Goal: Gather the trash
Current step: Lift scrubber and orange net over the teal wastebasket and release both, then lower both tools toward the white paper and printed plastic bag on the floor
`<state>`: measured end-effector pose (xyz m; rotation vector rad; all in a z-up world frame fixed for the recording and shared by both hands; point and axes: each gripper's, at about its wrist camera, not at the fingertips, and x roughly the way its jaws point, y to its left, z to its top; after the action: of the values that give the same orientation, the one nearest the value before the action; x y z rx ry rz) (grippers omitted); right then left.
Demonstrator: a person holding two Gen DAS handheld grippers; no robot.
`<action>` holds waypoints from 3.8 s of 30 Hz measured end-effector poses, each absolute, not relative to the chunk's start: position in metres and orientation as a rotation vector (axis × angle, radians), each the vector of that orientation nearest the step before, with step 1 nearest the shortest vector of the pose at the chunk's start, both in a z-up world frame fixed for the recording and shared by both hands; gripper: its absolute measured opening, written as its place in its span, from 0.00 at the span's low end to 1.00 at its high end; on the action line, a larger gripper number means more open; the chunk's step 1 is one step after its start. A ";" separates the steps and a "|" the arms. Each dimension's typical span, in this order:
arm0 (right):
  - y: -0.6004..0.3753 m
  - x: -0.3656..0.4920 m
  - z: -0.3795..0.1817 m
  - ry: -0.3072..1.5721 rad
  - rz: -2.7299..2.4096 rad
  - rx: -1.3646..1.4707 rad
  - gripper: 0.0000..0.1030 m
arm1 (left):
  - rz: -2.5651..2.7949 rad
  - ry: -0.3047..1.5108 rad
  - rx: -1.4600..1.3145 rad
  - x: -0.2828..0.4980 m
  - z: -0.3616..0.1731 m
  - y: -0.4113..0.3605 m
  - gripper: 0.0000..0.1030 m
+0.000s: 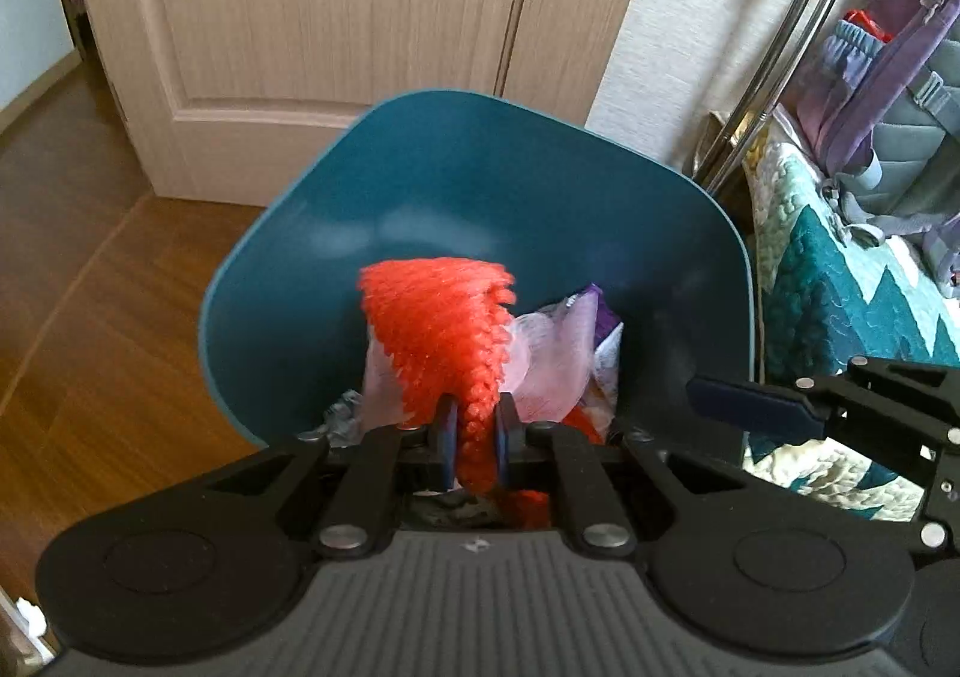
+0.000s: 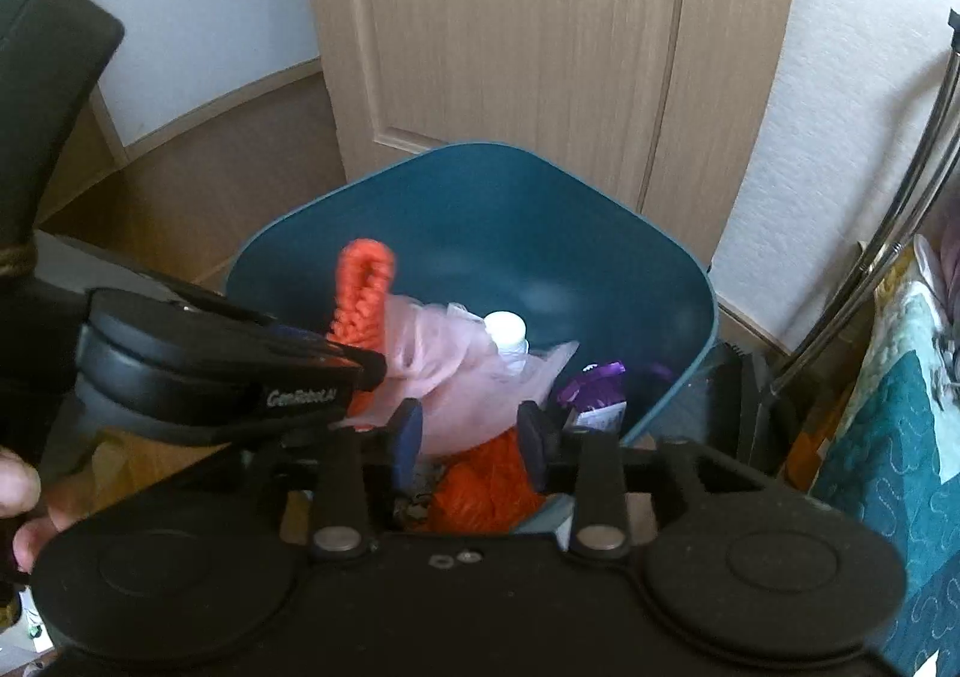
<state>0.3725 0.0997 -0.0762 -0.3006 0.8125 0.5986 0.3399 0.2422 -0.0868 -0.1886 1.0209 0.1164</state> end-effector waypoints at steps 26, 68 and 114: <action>0.024 0.283 0.006 0.652 0.600 -0.225 0.52 | 0.063 0.854 -0.136 0.252 0.008 0.200 0.72; -0.120 0.329 -0.261 1.004 0.517 -0.226 0.54 | -0.207 1.125 0.183 0.290 -0.259 0.091 1.00; -0.018 0.427 -0.488 1.155 0.782 -0.743 0.15 | -0.276 1.318 0.273 0.335 -0.508 0.091 0.32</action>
<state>0.4265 -0.0179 -0.4882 -0.7432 1.1553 0.7815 0.3347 0.0913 -0.5081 0.2734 1.3184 -0.2757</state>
